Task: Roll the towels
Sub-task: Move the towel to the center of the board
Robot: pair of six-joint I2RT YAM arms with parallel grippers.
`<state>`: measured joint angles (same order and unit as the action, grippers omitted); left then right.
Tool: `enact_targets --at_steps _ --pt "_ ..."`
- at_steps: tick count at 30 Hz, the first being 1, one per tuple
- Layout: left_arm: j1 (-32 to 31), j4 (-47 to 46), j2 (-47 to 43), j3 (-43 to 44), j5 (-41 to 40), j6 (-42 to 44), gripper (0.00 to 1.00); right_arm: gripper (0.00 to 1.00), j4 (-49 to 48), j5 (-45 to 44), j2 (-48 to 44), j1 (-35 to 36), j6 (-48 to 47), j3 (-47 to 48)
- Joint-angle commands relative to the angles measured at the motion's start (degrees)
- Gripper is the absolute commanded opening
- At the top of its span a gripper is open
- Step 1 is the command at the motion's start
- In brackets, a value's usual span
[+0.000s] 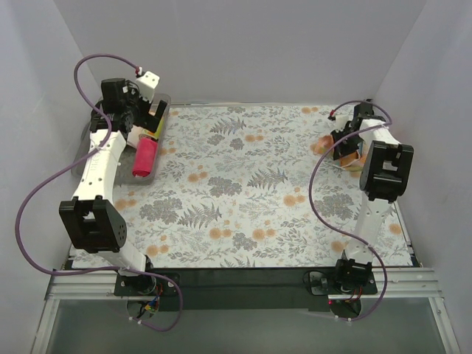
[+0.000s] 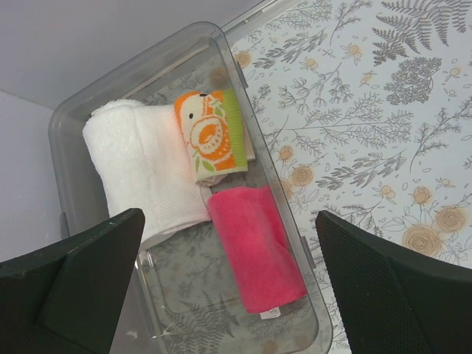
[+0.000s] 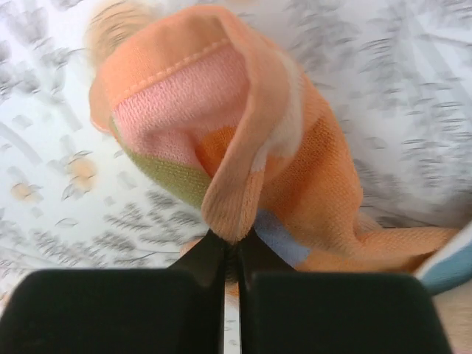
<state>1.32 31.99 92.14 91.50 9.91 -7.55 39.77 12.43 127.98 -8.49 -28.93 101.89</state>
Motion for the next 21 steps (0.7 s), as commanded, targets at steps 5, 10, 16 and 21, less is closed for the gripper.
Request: enact_targets --at_steps 5,10,16,21 --pt "-0.5 2.8 -3.3 -0.9 6.9 -0.8 0.98 0.01 5.6 25.2 -10.6 10.1 0.2 -17.1" --pt "-3.5 7.1 -2.3 -1.8 12.2 -0.1 0.98 0.32 5.1 33.4 -17.0 27.5 1.5 -20.0" --pt "-4.2 11.8 0.0 0.3 18.0 1.0 0.98 0.87 5.6 38.5 -17.0 28.4 7.1 -8.8" --pt "-6.8 12.7 -2.5 -4.4 25.7 9.2 0.98 0.80 9.5 30.7 -19.3 16.0 2.8 -5.7"
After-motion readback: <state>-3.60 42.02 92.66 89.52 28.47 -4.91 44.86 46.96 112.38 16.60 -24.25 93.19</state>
